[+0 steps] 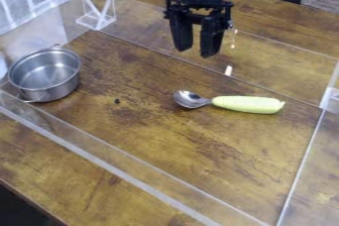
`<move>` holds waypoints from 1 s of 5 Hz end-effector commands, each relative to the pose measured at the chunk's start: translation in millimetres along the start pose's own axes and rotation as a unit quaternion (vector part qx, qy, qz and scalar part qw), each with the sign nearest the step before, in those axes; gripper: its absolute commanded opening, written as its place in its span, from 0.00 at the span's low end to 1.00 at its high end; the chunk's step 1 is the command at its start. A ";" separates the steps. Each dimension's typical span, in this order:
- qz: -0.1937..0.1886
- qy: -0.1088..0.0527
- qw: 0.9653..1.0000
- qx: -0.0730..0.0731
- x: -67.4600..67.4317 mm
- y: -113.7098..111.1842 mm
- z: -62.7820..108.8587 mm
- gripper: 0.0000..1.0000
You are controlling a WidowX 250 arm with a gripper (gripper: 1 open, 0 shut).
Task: Move the green spoon to the right
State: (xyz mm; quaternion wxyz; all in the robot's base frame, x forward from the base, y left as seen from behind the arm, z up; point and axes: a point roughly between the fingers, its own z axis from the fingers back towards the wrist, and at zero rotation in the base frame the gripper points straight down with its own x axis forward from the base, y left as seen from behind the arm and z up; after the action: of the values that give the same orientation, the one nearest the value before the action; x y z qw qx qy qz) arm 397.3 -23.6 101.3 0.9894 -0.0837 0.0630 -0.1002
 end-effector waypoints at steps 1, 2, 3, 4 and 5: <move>-0.043 -0.029 0.999 0.013 -0.4 2.3 12.3 1.00; -0.070 -0.011 0.997 0.017 5.0 -2.1 10.0 1.00; -0.097 0.003 0.995 0.023 9.8 -5.7 10.4 1.00; -0.120 0.014 0.992 0.031 5.7 11.4 4.5 1.00; -0.139 0.015 0.989 0.039 0.8 28.3 5.4 1.00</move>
State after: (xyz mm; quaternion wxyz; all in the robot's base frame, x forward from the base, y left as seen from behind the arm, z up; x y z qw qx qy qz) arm 401.6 -3.1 79.6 0.9639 -0.0591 0.0909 -0.2432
